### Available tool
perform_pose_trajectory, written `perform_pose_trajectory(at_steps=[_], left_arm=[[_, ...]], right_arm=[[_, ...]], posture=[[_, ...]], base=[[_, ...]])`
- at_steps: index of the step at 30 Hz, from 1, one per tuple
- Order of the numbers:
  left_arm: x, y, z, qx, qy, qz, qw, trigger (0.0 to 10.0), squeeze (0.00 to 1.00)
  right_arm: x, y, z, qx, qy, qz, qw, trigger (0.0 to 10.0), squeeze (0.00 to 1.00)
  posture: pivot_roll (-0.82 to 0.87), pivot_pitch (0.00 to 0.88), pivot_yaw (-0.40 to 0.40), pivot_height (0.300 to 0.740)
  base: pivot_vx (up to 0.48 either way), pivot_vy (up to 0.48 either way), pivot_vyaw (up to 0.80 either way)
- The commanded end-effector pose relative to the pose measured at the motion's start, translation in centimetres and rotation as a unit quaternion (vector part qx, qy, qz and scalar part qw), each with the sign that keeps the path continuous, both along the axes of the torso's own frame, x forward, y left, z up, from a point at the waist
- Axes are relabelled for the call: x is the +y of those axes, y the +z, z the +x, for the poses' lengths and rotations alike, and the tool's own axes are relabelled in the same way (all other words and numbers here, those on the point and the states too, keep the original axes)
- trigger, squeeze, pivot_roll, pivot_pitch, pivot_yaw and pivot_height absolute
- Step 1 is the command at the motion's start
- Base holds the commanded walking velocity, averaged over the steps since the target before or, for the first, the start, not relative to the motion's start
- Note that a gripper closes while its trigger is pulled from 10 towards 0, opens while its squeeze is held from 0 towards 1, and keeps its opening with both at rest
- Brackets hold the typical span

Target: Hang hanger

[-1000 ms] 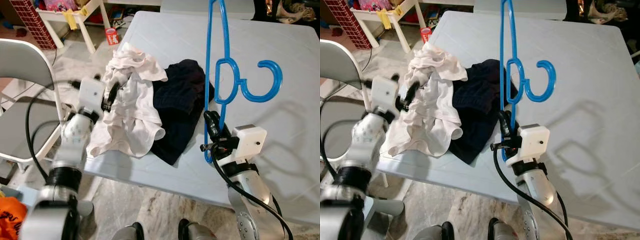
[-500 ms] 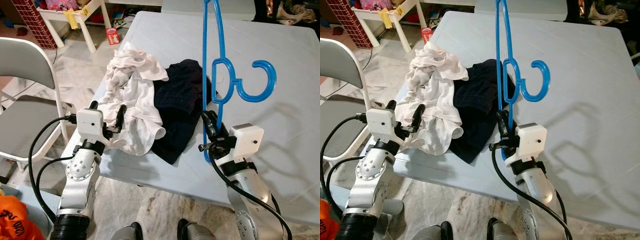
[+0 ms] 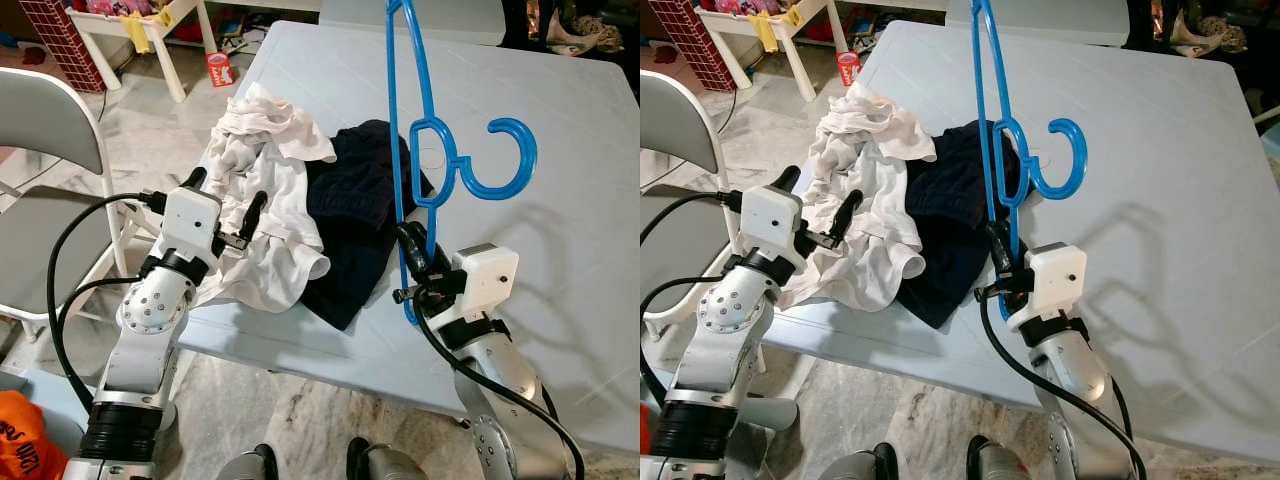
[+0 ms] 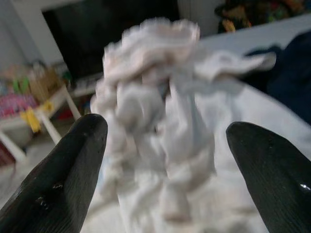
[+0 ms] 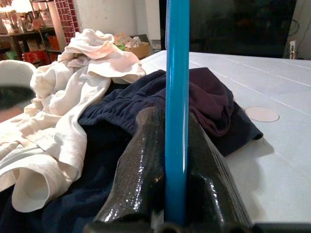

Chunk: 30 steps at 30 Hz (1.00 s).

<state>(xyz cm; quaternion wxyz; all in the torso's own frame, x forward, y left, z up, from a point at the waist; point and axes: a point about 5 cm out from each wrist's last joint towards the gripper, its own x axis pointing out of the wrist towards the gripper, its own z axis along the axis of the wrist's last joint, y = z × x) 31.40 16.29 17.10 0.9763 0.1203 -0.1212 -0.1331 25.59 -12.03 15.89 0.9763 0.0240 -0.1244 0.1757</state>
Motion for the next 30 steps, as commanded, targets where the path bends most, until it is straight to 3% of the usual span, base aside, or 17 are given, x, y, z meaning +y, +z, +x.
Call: perform_pose_trajectory(at_steps=[1,5,6,10,11,16,20,30], left_arm=[[-0.2,-0.5,-0.5,0.017,0.0,-0.01,1.0,10.0,1.0],[-1.2,-1.5,-1.7,0.024,-0.007,-0.022,0.999,10.0,1.0],[-1.6,-2.6,-2.3,0.043,-0.006,-0.033,0.999,10.0,1.0],[-1.6,-3.6,-2.9,0.054,0.015,-0.039,0.998,10.0,1.0],[-1.4,-4.0,-3.4,0.062,0.033,-0.045,0.996,10.0,0.0],[-1.7,-4.1,-3.8,0.059,0.028,-0.031,0.997,10.0,0.0],[-1.9,-3.4,-3.5,0.044,0.021,-0.02,0.999,10.0,0.0],[-2.7,0.6,-2.8,-0.013,0.014,-0.032,0.999,10.0,0.0]], right_arm=[[-0.3,-3.2,-0.2,0.081,-0.007,-0.017,0.997,10.0,0.0],[-0.8,-3.0,-0.3,0.08,-0.024,-0.022,0.996,10.0,0.0],[-1.3,-2.7,-0.5,0.079,-0.032,-0.03,0.996,10.0,0.0],[-2.2,-2.4,-0.9,0.077,-0.044,-0.038,0.995,10.0,0.0],[-3.2,-2.6,-1.3,0.087,-0.059,-0.042,0.994,10.0,0.0],[-4.1,-2.8,-1.7,0.096,-0.072,-0.042,0.992,10.0,0.0],[-3.8,-1.3,-1.5,0.056,-0.067,-0.015,0.996,10.0,0.0],[-3.5,0.8,-1.8,0.024,-0.065,-0.017,0.997,10.0,0.0]], posture=[[-0.01,0.203,0.025,0.74],[-0.02,0.197,0.032,0.74],[-0.02,0.196,0.034,0.74],[-0.02,0.192,0.038,0.74],[-0.02,0.194,0.036,0.74],[-0.03,0.198,0.035,0.74],[-0.03,0.198,0.038,0.74],[-0.05,0.205,0.053,0.74]], base=[[0.0,0.0,0.0],[0.0,0.0,0.0],[0.0,0.0,0.0],[0.0,0.0,0.0],[0.0,0.0,0.0],[0.0,0.0,0.0],[0.0,0.0,0.0],[0.0,0.0,0.0]])
